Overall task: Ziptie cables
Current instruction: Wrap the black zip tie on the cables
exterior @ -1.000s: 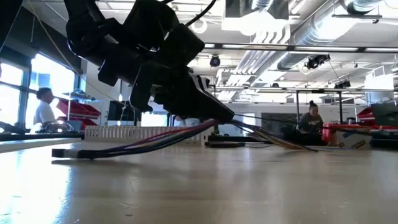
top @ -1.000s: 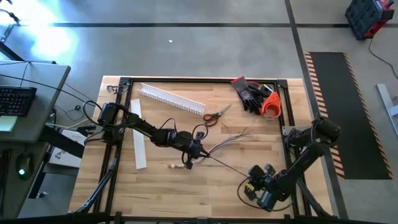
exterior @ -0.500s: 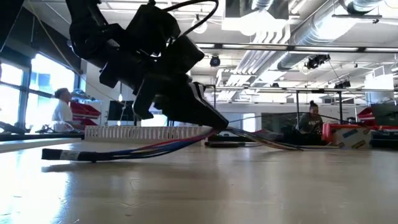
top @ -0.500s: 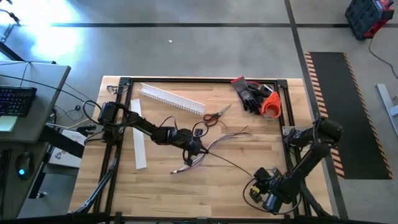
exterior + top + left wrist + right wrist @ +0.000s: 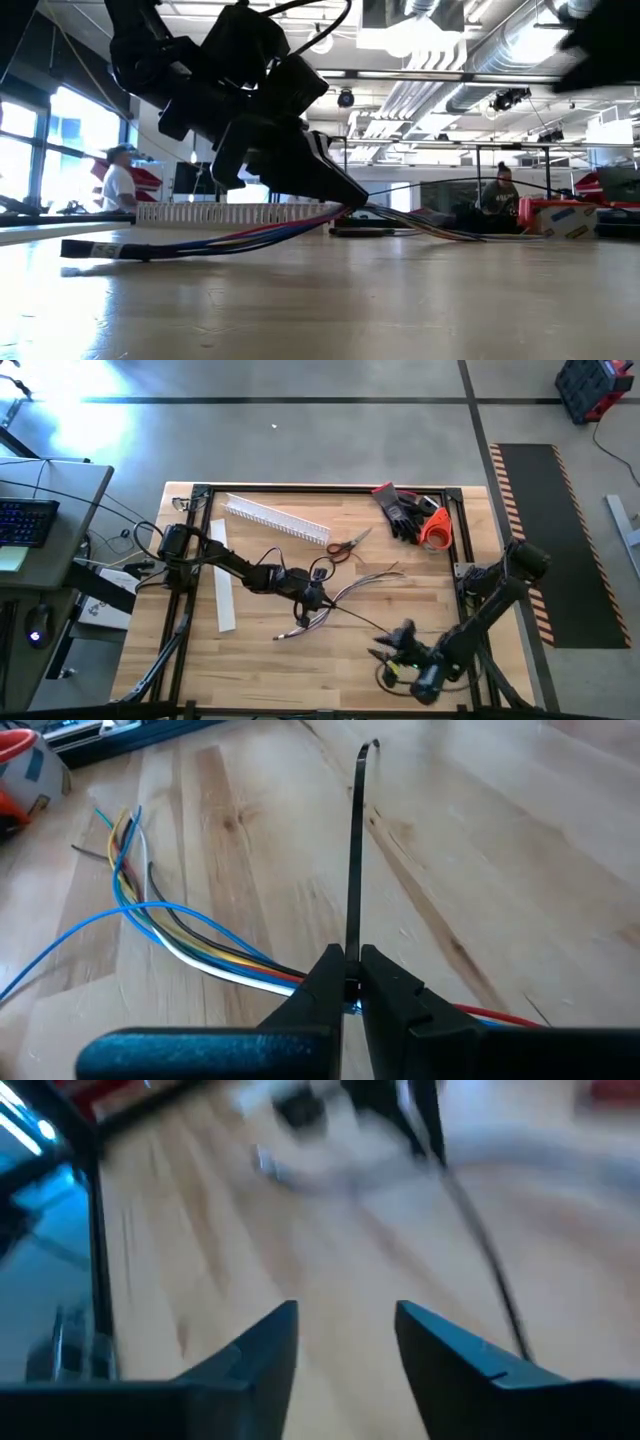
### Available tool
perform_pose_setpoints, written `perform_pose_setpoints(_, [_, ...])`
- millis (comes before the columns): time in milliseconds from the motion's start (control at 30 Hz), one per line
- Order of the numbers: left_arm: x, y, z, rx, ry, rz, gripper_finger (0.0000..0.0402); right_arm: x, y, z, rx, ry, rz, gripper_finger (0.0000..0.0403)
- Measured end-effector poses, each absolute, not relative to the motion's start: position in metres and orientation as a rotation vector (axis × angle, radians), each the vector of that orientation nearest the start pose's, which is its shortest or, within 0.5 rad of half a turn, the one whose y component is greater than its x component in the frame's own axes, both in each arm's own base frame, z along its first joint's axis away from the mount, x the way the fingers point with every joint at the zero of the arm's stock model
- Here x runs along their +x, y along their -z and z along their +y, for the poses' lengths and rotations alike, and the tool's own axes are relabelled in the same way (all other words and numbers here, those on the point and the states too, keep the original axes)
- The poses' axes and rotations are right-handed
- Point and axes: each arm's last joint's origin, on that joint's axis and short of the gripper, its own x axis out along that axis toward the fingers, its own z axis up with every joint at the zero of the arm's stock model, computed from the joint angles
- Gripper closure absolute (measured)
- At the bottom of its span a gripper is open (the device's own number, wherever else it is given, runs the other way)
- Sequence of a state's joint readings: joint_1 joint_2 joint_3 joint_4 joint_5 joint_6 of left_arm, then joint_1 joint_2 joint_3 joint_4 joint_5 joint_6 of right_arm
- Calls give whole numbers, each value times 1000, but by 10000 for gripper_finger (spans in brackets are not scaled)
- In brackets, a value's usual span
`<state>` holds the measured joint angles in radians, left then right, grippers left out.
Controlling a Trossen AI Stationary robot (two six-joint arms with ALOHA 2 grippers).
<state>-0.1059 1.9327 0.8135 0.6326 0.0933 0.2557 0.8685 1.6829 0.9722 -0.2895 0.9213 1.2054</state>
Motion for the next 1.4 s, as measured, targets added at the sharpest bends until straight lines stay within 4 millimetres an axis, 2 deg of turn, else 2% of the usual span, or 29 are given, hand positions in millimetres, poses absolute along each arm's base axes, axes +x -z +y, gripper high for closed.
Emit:
perform_pose_setpoints(200, [357, -111, -41, 244, 255, 461, 401, 262, -177, 199, 193, 419, 512, 201])
perform_pose_setpoints(400, [357, -111, -43, 237, 257, 463, 401, 280, -156, 177, 82, 451, 629, 199])
perform_pose_setpoints(667, [357, -111, -44, 213, 253, 470, 401, 292, -127, 172, 52, 420, 727, 199])
perform_pose_setpoints(833, [357, -111, -44, 214, 252, 470, 401, 296, -120, 169, 12, 440, 729, 203])
perform_pose_setpoints(1000, [357, -111, -44, 214, 253, 470, 401, 300, -121, 164, 5, 451, 712, 240])
perform_pose_setpoints(1300, [357, -111, -45, 205, 254, 471, 401, 307, -123, 160, 45, 443, 696, 364])
perform_pose_setpoints(1400, [357, -111, -45, 204, 256, 472, 401, 307, -123, 159, 41, 452, 688, 394])
